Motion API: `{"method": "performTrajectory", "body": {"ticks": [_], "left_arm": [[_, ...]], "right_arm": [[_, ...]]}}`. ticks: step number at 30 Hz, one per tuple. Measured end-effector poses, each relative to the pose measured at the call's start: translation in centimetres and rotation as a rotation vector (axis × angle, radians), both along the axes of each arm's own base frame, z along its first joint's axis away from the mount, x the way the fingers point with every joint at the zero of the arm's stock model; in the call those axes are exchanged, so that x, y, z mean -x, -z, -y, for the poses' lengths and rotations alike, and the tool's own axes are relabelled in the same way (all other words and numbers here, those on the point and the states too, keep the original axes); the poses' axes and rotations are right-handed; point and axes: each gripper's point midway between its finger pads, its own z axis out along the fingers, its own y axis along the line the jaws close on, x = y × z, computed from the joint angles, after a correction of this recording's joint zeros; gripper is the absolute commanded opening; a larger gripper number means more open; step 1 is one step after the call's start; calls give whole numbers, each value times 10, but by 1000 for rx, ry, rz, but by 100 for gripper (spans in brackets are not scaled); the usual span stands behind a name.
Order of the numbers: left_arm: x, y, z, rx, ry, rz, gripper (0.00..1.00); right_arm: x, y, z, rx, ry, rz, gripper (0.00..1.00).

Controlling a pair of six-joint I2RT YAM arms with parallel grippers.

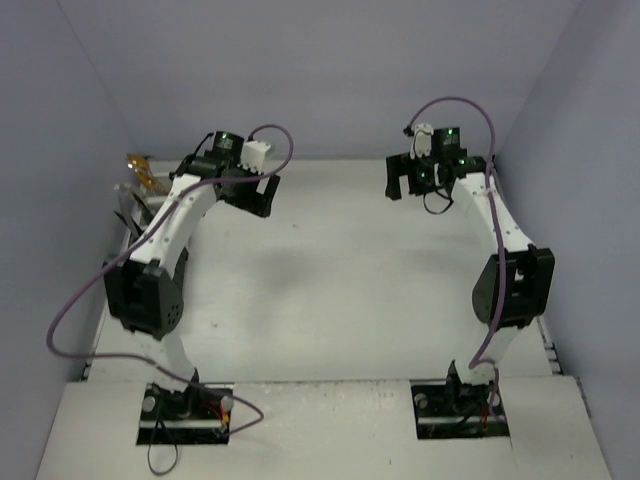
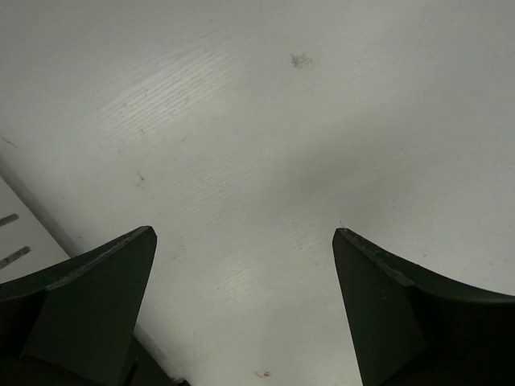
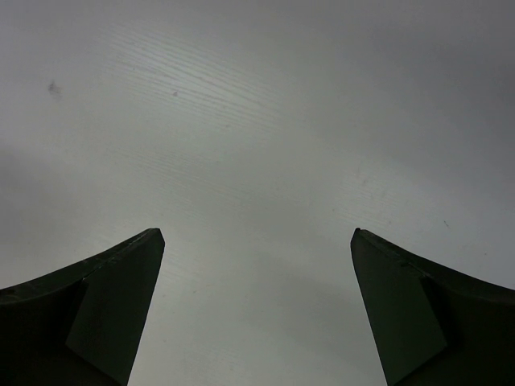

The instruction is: Sort the eating utensils into containers

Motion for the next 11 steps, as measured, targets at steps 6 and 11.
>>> {"method": "performTrajectory", "body": {"ticks": [6,11], "left_arm": [[2,33,-8,-26,-88,-47,88],[12,33,-21,-52,-138,-7,88]], "right_arm": [[9,17,10,28,44,13,100],[15,35,15,44,68,-1,100]]}}
